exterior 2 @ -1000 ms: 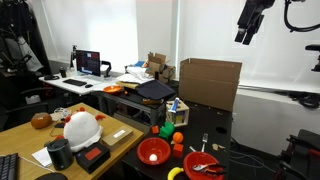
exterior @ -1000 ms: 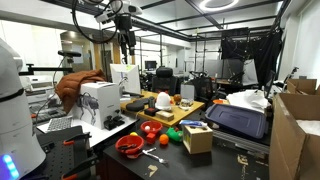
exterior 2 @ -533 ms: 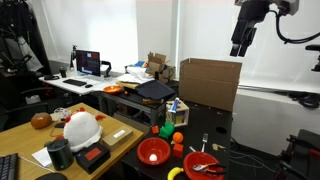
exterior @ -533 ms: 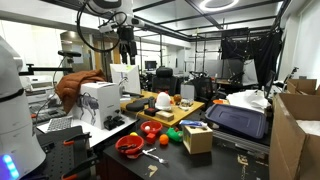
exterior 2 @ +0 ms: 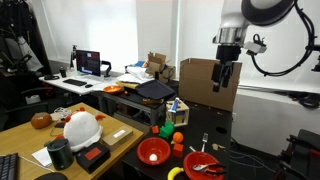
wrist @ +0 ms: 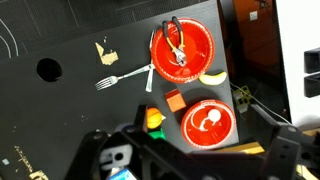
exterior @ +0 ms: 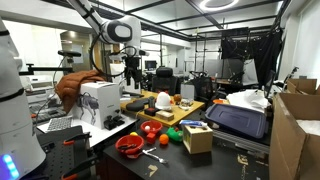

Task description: Put the orange block inside the bowl

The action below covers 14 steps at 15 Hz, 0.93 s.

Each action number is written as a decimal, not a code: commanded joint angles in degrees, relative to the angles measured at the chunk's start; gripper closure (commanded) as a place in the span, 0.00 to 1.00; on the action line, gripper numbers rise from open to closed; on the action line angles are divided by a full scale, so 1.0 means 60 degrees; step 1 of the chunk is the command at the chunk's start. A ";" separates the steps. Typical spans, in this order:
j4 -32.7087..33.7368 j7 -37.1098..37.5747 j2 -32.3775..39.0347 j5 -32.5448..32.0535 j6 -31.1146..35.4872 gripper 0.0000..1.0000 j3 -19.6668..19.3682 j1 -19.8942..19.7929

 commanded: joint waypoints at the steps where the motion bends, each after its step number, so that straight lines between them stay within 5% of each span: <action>1: 0.0565 0.0436 0.1753 -0.0071 0.0636 0.00 0.0143 0.0146; 14: 0.4095 0.0946 0.6786 -0.0138 0.0541 0.00 0.0193 0.0840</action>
